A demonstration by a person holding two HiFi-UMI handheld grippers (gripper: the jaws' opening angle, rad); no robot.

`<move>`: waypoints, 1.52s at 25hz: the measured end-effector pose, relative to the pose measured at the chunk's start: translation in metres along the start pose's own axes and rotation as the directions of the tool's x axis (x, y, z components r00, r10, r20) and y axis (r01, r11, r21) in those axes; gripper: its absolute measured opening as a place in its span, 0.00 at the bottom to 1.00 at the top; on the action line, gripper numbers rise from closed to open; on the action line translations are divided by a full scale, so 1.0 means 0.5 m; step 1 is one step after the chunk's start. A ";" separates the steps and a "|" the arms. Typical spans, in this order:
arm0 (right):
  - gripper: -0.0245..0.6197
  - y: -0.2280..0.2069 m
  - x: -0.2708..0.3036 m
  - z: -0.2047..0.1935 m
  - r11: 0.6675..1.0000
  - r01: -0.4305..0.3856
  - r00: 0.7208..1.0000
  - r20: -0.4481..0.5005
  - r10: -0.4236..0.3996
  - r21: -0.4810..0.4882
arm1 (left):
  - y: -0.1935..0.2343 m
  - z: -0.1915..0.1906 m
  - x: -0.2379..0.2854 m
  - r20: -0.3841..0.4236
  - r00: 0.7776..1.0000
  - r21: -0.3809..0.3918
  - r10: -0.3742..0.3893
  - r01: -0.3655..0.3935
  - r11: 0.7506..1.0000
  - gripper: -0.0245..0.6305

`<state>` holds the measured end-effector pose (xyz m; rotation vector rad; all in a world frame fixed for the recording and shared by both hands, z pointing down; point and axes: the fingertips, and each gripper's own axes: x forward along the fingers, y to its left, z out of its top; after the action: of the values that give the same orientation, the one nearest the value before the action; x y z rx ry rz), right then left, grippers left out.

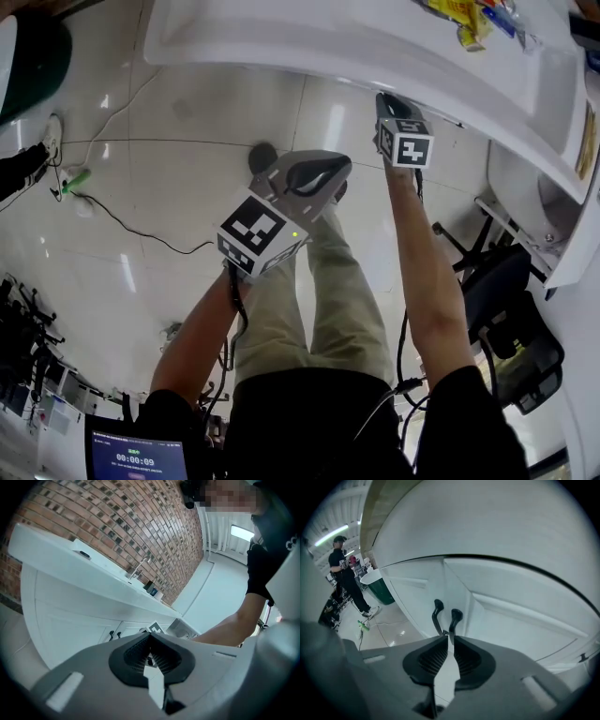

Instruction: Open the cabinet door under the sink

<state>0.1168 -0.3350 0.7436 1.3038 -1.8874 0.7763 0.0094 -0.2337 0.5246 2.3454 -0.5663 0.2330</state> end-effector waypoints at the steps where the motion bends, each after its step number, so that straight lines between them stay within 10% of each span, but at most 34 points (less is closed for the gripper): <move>1: 0.07 -0.001 0.004 -0.002 1.000 -0.001 1.000 -0.001 0.002 0.011 | 0.002 -0.002 -0.004 0.000 1.000 -0.002 0.004 -0.004 1.000 0.06; 38: 0.09 -0.009 0.027 -0.022 0.996 -0.016 1.000 -0.012 0.016 -0.084 | -0.060 -0.043 -0.057 0.184 0.940 -0.115 0.286 -0.269 0.956 0.06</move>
<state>0.1200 -0.3348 0.7611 1.2315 -1.9032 0.7031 -0.0023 -0.1901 0.5137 2.2113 -0.9889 0.0984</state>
